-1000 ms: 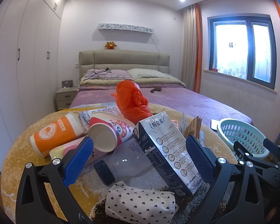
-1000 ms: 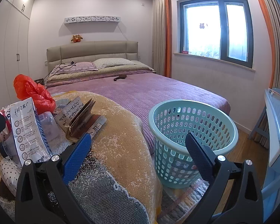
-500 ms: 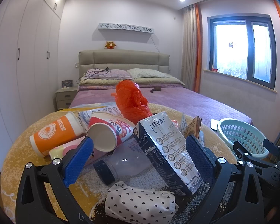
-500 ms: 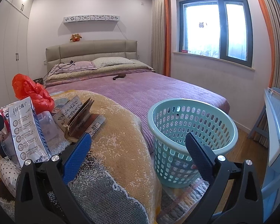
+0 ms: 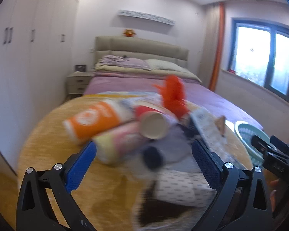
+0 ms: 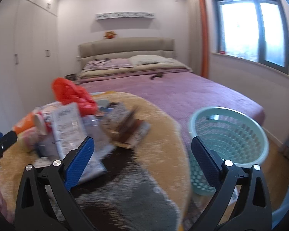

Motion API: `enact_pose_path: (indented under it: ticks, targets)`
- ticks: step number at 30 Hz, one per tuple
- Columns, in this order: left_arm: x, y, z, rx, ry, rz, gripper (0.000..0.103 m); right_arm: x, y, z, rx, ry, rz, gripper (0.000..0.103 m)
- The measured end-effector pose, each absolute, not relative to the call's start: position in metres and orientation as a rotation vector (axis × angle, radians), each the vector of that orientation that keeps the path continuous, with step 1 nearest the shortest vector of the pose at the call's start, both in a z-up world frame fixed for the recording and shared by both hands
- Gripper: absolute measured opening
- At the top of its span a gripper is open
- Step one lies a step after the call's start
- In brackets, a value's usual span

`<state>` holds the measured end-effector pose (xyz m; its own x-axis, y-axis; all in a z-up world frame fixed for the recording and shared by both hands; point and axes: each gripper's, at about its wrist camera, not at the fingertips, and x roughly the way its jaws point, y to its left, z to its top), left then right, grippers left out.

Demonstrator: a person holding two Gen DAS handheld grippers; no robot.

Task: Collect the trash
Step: 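Grasp the orange paper cup with the left gripper while the right grasps the milk carton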

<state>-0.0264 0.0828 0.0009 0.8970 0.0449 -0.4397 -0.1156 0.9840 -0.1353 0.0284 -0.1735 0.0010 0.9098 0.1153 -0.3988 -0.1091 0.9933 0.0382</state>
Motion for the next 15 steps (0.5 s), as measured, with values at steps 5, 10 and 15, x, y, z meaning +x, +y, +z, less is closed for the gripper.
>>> enact_pose_path:
  ticks: [5,10,15]
  targets:
    - [-0.017,0.134,0.017,-0.199,0.482,0.137,0.096,0.028,-0.155,0.011,0.022,0.486,0.223,0.084]
    - [0.022,0.183,0.019,-0.229,0.584,0.065,0.096,0.036,-0.138,0.011,-0.027,0.539,0.290,0.070]
    - [0.068,0.213,-0.007,-0.235,0.732,-0.071,0.095,0.048,-0.130,0.002,-0.048,0.580,0.345,0.071]
